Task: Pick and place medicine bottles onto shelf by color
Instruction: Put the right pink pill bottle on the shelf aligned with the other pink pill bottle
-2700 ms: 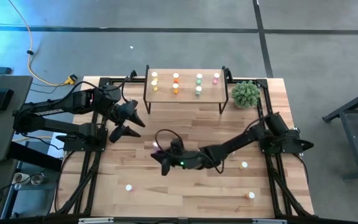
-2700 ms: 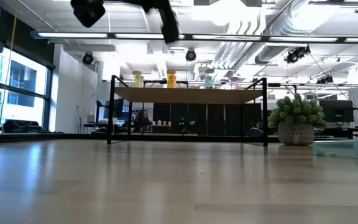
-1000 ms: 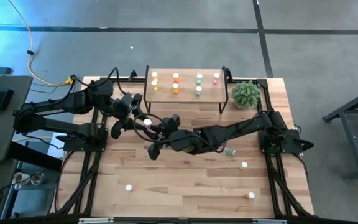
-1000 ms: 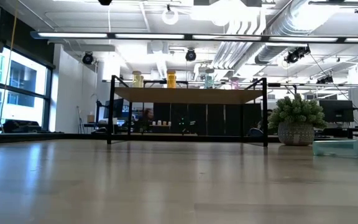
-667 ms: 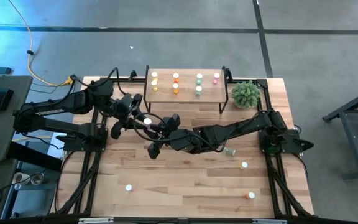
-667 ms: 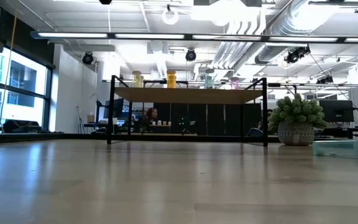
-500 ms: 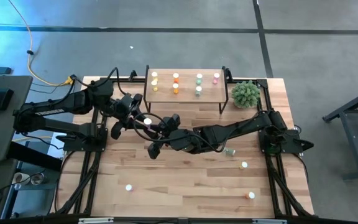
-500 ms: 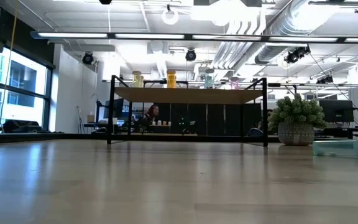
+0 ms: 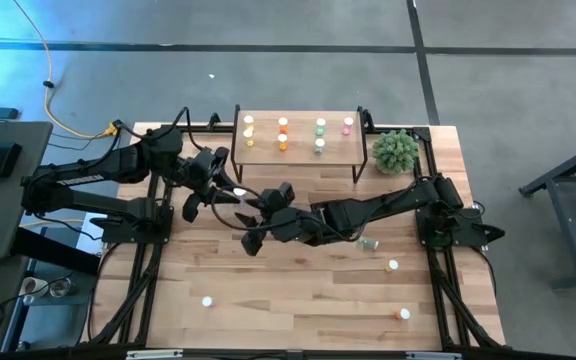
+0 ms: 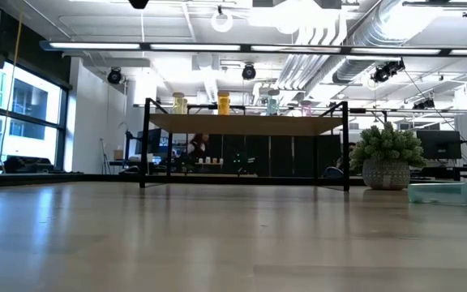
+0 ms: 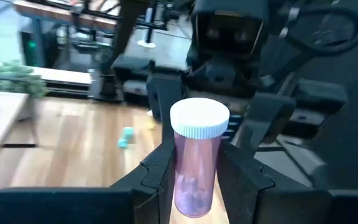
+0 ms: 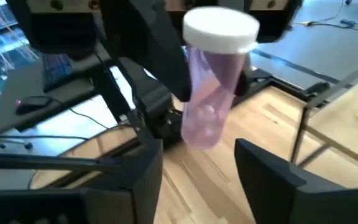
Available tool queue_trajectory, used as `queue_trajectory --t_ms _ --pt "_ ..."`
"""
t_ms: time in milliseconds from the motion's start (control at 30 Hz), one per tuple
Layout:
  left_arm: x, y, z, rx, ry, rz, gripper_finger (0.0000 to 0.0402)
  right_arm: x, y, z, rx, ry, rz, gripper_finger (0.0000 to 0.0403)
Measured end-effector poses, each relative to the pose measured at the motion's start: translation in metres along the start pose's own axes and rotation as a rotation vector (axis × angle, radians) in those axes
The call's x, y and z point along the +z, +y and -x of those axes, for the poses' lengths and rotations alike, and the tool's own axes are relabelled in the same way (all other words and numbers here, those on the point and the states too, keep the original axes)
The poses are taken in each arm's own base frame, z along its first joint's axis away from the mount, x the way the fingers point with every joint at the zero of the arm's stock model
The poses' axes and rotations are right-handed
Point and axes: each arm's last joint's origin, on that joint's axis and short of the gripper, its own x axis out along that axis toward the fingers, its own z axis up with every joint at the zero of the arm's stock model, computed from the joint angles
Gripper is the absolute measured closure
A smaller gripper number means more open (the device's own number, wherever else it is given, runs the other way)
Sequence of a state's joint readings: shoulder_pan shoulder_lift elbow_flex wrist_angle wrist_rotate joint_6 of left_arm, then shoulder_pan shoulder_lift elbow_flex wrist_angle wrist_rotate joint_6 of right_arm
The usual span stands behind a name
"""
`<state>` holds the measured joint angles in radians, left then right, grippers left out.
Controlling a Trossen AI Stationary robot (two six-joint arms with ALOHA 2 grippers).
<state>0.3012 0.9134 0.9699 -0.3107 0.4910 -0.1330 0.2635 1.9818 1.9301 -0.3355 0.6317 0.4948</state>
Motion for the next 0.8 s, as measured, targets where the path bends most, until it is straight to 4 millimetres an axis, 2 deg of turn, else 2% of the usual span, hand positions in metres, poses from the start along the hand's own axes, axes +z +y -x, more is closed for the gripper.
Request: queue_trajectory --t_ms 167,400,633,800 --pt "0.000 0.003 0.000 0.078 -0.005 -0.009 0.0307 0.014 -0.014 0.012 -0.035 0.031 0.028 0.0192" --pt "0.000 0.006 0.000 0.172 -0.010 -0.052 0.0307 0.037 -0.042 0.031 -0.058 0.111 0.057 0.0190" --pt "-0.001 0.012 -0.005 0.257 0.006 -0.087 0.0307 0.071 -0.073 0.049 0.020 0.121 0.147 0.0190" --pt "-0.002 0.018 -0.014 0.283 0.017 -0.127 0.0307 0.092 -0.096 0.050 0.094 0.105 0.243 0.0190"
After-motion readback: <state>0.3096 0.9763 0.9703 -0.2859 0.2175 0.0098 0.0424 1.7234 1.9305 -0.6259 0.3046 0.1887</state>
